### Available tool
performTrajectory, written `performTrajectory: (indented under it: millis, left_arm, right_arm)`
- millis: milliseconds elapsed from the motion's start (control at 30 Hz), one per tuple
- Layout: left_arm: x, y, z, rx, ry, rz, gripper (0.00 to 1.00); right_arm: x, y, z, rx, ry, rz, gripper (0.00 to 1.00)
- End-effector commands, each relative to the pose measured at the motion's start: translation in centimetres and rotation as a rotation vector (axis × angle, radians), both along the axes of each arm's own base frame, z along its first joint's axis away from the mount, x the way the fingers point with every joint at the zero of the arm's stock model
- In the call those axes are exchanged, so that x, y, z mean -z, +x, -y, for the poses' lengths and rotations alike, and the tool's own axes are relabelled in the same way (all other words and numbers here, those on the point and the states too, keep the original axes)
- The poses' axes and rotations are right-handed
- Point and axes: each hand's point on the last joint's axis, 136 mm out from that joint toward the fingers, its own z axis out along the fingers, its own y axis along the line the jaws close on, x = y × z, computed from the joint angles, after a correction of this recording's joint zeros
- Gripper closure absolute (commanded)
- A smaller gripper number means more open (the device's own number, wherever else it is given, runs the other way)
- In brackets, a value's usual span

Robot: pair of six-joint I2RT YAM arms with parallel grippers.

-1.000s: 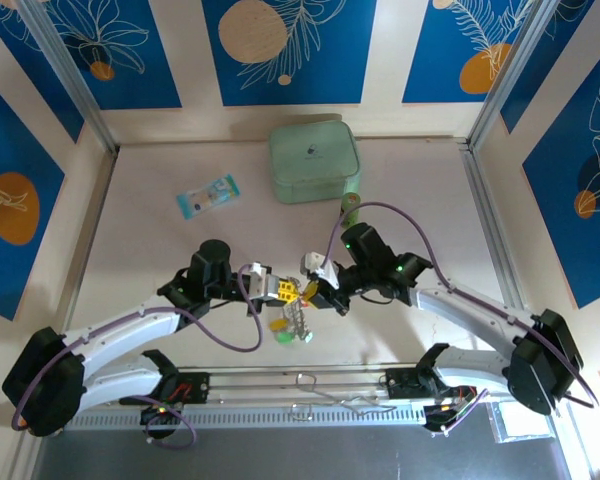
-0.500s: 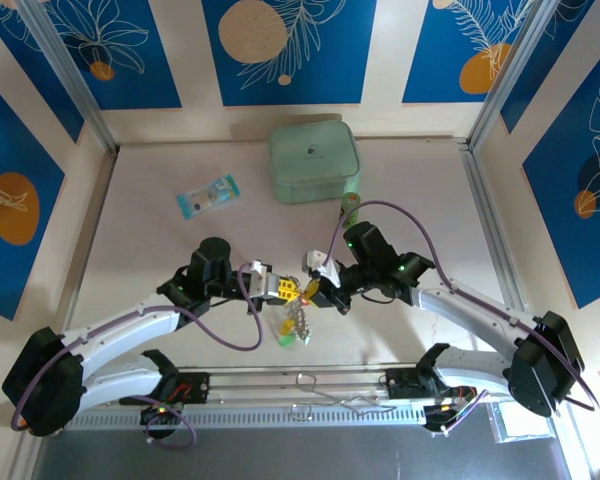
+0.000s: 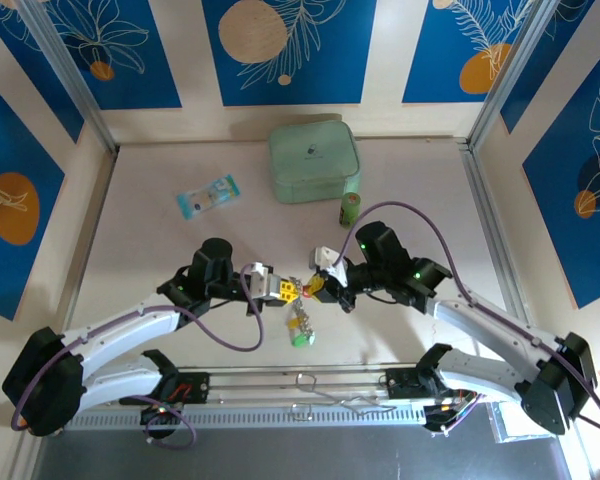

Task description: Put the keys on the keyring

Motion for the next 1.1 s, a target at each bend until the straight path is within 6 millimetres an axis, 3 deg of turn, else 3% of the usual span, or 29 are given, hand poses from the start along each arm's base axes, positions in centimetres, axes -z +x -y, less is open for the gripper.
performTrajectory:
  millis: [0,200,267,333,500,633,767,933,1000,1067]
  left_arm:
    - [-0.1,0.0,0.1,0.003,0.026,0.013,1.0]
    - [0.0,0.7,0.1,-0.038,0.039,0.006,0.99]
    - [-0.4,1.0,0.2,-0.061,0.019,-0.005,0.72]
    - [-1.5,1.5,0.2,-0.102,-0.037,-0.01,0.52]
    - [-4.2,4.8,-1.4,-0.372,-0.185,-0.013,0.26]
    - [-5.7,9.9,-5.9,-0.78,-0.258,-0.018,0.14]
    - [-6.5,13.5,-11.7,-1.153,-0.3,-0.018,0.08]
    - [-6.2,15.2,-17.7,-1.458,-0.308,-0.042,0.07]
    - [-6.1,15.3,-19.8,-1.546,-0.327,-0.057,0.07]
    - [-5.9,15.2,-21.5,-1.603,-0.359,-0.079,0.07]
  right_arm:
    - [-1.9,0.7,0.5,0.042,0.055,0.083,1.0]
    - [-2.2,1.0,0.9,0.067,0.029,0.108,1.0]
    - [-2.4,1.4,0.9,0.087,0.024,0.123,1.0]
    - [-2.6,2.4,1.1,0.133,0.009,0.155,1.0]
    - [-3.0,4.0,1.4,0.197,-0.009,0.208,1.0]
    - [-3.9,4.4,0.0,0.179,0.023,0.212,1.0]
    - [-5.5,4.0,-3.4,0.096,0.088,0.221,1.0]
    - [-7.8,4.3,-8.4,-0.021,0.251,0.185,1.0]
    - [-7.1,5.2,-9.6,-0.026,0.266,0.156,1.0]
    - [-4.8,6.1,-10.1,-0.023,0.223,0.118,1.0]
